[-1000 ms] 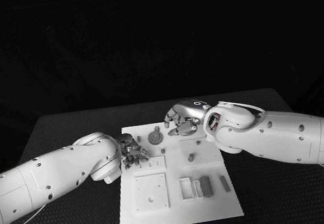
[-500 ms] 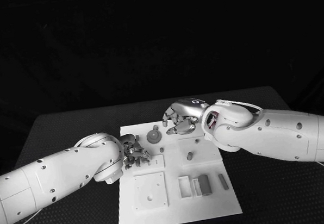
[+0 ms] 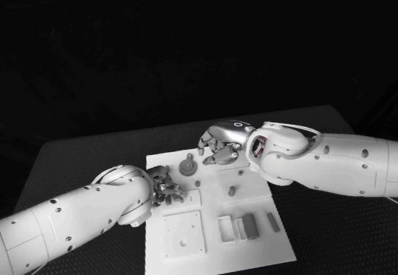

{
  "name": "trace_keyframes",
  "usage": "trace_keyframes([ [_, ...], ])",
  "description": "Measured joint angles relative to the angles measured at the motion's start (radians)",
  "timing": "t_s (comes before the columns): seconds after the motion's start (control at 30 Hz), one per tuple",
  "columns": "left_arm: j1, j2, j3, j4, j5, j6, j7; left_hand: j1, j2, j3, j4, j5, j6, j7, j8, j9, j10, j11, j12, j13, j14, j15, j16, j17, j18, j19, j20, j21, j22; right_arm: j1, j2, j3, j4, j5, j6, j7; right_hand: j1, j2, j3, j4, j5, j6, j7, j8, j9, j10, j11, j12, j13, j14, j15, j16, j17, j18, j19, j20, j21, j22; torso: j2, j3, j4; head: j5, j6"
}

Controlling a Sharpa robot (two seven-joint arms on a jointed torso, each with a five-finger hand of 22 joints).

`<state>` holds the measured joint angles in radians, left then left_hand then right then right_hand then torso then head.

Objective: Assemble the parts on the task board

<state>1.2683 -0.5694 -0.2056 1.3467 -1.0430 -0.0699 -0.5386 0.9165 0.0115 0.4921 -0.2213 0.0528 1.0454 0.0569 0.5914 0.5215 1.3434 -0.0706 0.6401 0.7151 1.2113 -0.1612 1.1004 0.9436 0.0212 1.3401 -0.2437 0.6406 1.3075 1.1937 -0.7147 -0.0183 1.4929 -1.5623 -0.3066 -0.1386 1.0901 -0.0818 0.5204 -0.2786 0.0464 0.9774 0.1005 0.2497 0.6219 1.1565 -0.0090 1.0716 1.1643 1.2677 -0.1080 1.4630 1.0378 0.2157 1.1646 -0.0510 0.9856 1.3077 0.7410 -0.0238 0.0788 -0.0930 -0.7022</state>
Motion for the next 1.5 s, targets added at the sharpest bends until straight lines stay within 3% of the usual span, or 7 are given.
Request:
trace_keyframes([
  [0.17,0.000,0.006,0.000,-0.003,-0.010,0.002,-0.001,-0.004,-0.004,0.000,0.000,0.000,0.003,-0.003,0.000,0.036,0.000,-0.007,0.007,0.001,0.000,0.000,0.013,-0.005,0.000,-0.003,-0.003,0.011,0.000,0.000,0.000,0.000,0.000,0.000,0.000,0.000,0.000,0.000,0.000,0.000,0.000,0.000,0.000,0.000,0.000,0.000,0.000,0.000,0.000,0.000,0.000,0.000,0.000,0.000,0.000,0.000,0.000,0.000,0.000,0.0000,0.0007,-0.001,-0.002],
  [0.37,-0.002,0.007,0.000,-0.006,-0.019,0.005,-0.002,-0.004,-0.003,-0.002,0.002,0.000,0.006,-0.006,0.004,0.037,0.000,-0.007,0.011,0.001,-0.001,-0.005,0.015,-0.007,0.000,-0.004,-0.003,0.015,0.000,0.000,0.001,0.000,0.000,0.000,0.000,-0.001,0.000,0.000,0.000,0.000,0.000,0.000,0.000,0.000,0.000,0.000,0.000,0.000,0.000,0.000,0.000,0.000,0.000,0.000,0.000,0.000,0.000,0.000,0.000,0.0005,0.0019,0.000,-0.003],
  [0.6,-0.007,0.011,0.000,-0.008,-0.024,0.012,-0.003,-0.007,0.001,-0.004,0.004,-0.004,0.008,-0.008,0.004,0.094,0.000,-0.007,0.017,0.002,0.000,-0.007,0.027,-0.011,-0.001,-0.003,-0.010,0.027,0.000,0.000,0.001,0.000,0.001,0.000,0.001,-0.001,0.000,0.000,0.000,0.000,0.000,0.001,-0.001,0.000,0.000,0.000,0.000,0.000,0.000,0.000,0.000,0.000,0.000,0.000,0.004,-0.001,0.000,0.000,-0.001,0.0013,0.0011,0.002,-0.004],
  [1.5,-0.013,0.016,0.001,-0.012,-0.044,0.014,-0.001,-0.003,0.004,-0.006,0.005,-0.004,0.011,-0.011,0.001,0.109,0.001,-0.014,0.030,0.002,-0.002,-0.009,0.046,-0.021,-0.002,-0.007,-0.014,0.042,0.001,0.000,0.002,0.001,0.001,0.001,0.002,-0.003,0.000,0.000,0.000,0.000,0.000,0.003,-0.003,0.000,0.000,0.000,0.000,-0.004,0.000,0.000,0.000,0.000,-0.002,0.000,0.004,0.000,-0.004,0.000,-0.001,-0.0014,0.0021,-0.005,-0.003],
])
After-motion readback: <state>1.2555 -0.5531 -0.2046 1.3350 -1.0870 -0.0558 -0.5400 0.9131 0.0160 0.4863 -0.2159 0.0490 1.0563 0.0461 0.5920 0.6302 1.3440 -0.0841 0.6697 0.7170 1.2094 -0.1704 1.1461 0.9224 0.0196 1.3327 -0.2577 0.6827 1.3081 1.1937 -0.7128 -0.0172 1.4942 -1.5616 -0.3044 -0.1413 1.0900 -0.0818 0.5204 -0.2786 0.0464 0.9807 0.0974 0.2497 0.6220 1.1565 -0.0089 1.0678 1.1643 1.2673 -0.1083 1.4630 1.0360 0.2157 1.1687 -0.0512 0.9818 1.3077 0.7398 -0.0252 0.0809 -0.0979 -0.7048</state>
